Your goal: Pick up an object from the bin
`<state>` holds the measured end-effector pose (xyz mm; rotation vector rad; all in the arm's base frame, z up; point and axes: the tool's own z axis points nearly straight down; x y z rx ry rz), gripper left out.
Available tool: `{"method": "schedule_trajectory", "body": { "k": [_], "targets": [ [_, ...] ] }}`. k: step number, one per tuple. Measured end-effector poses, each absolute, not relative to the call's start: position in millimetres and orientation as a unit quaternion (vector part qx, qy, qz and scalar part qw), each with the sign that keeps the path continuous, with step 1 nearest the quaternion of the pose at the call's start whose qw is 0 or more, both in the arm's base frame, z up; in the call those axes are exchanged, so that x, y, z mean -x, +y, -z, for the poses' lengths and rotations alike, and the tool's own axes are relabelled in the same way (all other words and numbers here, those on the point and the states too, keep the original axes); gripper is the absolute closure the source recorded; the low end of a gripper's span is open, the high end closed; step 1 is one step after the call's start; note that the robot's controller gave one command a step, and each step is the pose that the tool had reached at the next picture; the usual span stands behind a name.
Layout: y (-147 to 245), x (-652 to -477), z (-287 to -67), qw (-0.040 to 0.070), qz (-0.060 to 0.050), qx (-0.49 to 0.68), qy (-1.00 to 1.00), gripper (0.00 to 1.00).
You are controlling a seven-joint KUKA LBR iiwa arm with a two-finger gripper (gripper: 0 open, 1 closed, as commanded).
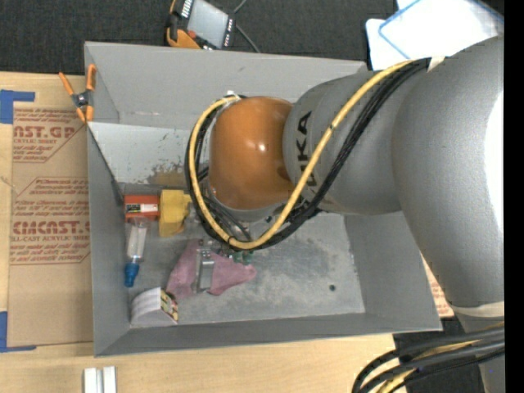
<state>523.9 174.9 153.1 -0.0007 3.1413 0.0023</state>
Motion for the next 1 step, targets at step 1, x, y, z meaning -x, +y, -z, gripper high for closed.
{"method": "schedule_trajectory", "body": {
  "k": [1],
  "targets": [
    [124.7, -528.7, -69.6, -0.002, -0.001, -0.049, 0.999, 0.0]
  ]
}}
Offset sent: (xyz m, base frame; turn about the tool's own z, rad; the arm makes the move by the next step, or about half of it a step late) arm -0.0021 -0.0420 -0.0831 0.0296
